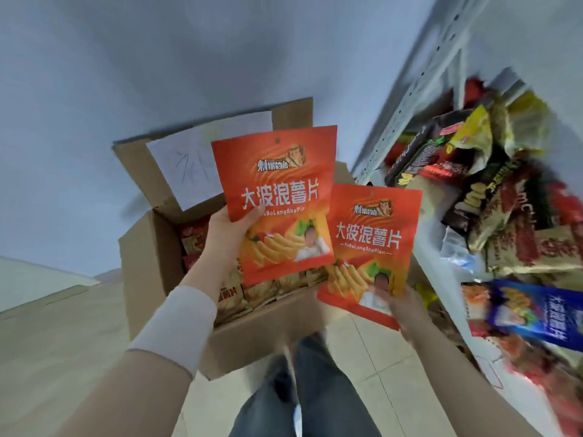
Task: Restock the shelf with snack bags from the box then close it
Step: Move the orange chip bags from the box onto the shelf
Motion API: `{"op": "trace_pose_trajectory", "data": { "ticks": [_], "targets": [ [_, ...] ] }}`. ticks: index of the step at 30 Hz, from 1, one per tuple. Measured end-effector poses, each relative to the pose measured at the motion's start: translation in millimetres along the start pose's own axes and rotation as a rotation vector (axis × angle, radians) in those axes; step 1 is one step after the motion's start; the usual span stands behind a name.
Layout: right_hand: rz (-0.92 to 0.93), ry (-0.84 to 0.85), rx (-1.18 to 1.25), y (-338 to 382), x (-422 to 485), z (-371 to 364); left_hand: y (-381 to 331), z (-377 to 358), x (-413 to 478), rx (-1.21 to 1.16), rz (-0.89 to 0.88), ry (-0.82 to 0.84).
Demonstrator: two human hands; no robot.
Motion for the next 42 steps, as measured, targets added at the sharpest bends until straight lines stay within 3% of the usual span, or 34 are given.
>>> {"op": "trace_pose_trajectory", "data": {
  "ticks": [7, 13, 20, 26, 35, 42],
  "targets": [
    [0.118, -0.331, 0.234, -33, -145, 143, -126, -144, -99, 0.055, -0.341, 0.265],
    [0.208, -0.536, 0.445, -106, -270, 278, -159, -324, -225, 0.035, -0.495, 0.543],
    [0.218, -0.854, 0.497, -240, -417, 427, -118, -540, -392, 0.021, -0.52, 0.873],
    [0.174, -1.071, 0.642, -350, -506, 509, -67, -688, -496, 0.084, -0.471, 1.096],
    [0.098, -1.342, 0.682, -445, -570, 630, -3, -866, -569, 0.116, -0.376, 1.306],
    [0.092, -1.456, 0.691, -491, -581, 726, 46, -989, -610, 0.176, -0.27, 1.423]
  ]
}}
Point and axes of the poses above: each hand's wrist, its own x-axis towards the middle knuckle, its own z-axis out of the back of the hand, y = z × x, the point moved 10 cm from there along x, towards the middle knuckle, and after that the axes turned 7 degrees about y, right-handed, at the moved point
